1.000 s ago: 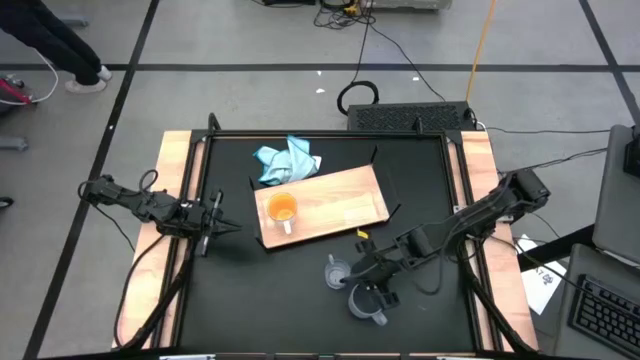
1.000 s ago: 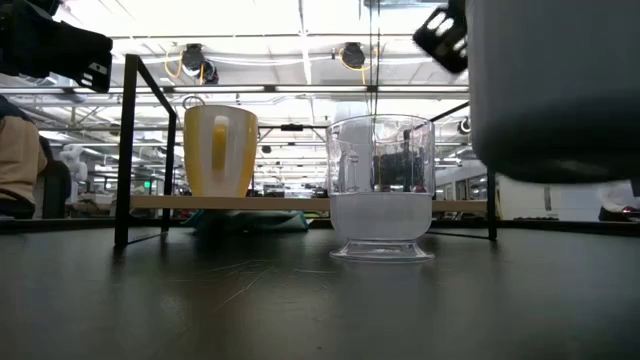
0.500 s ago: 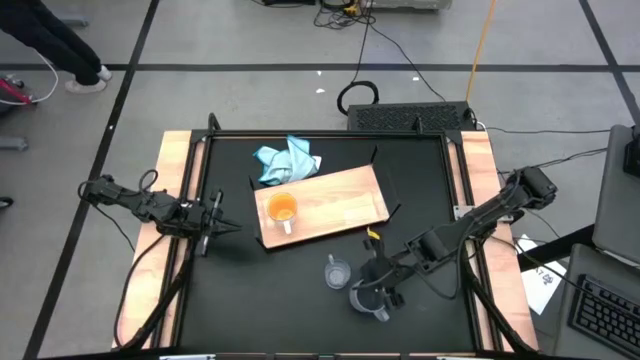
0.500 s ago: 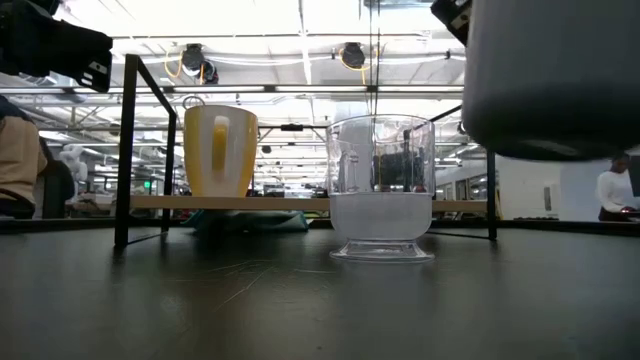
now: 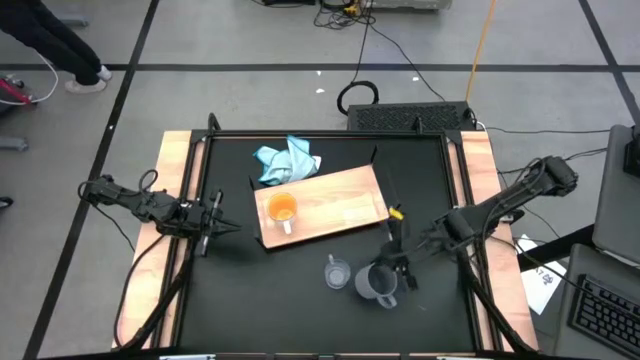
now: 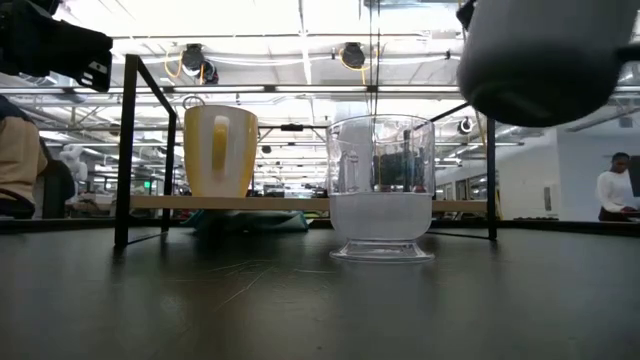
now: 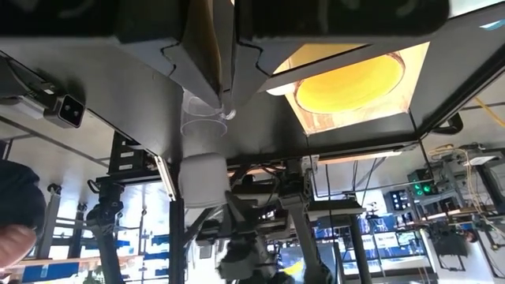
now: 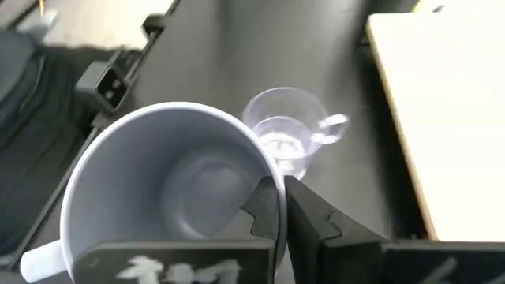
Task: Stack small to large cups/mugs on shelf
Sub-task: Put the gray mug on the shelf
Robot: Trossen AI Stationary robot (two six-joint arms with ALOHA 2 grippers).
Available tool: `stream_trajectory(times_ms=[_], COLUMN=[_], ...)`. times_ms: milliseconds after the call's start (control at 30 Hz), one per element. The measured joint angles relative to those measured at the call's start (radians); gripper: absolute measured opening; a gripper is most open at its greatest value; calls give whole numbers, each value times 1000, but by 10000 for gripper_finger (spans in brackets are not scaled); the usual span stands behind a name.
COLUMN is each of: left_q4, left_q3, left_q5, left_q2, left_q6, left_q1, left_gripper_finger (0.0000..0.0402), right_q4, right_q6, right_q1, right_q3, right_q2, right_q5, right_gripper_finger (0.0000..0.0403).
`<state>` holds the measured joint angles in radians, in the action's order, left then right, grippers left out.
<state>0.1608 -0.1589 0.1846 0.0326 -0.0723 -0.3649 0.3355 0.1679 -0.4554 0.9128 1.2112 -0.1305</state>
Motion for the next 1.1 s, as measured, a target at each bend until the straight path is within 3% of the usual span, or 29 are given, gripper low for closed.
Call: stream_trajectory(times_ms=[233,633,933,1100], left_q4=[0,0,0,2], left_q3=[0,0,0,0], left_q5=[0,0,0,0], left_q2=[0,0,0,0], left_q6=[-1,-1,-1,-1], left_q1=[0,0,0,0], left_gripper_finger=[33,33,33,33], right_q4=[-45,-102,14,122], right_q6=[54,32,-64,-116], right_q1=[11,52,194,287], right_q3=[-129,-136,-5,112], right_q2=[-80,-80,-78,-23], right_q5=[0,3,66,153], right_gripper_finger=[0,0,0,0])
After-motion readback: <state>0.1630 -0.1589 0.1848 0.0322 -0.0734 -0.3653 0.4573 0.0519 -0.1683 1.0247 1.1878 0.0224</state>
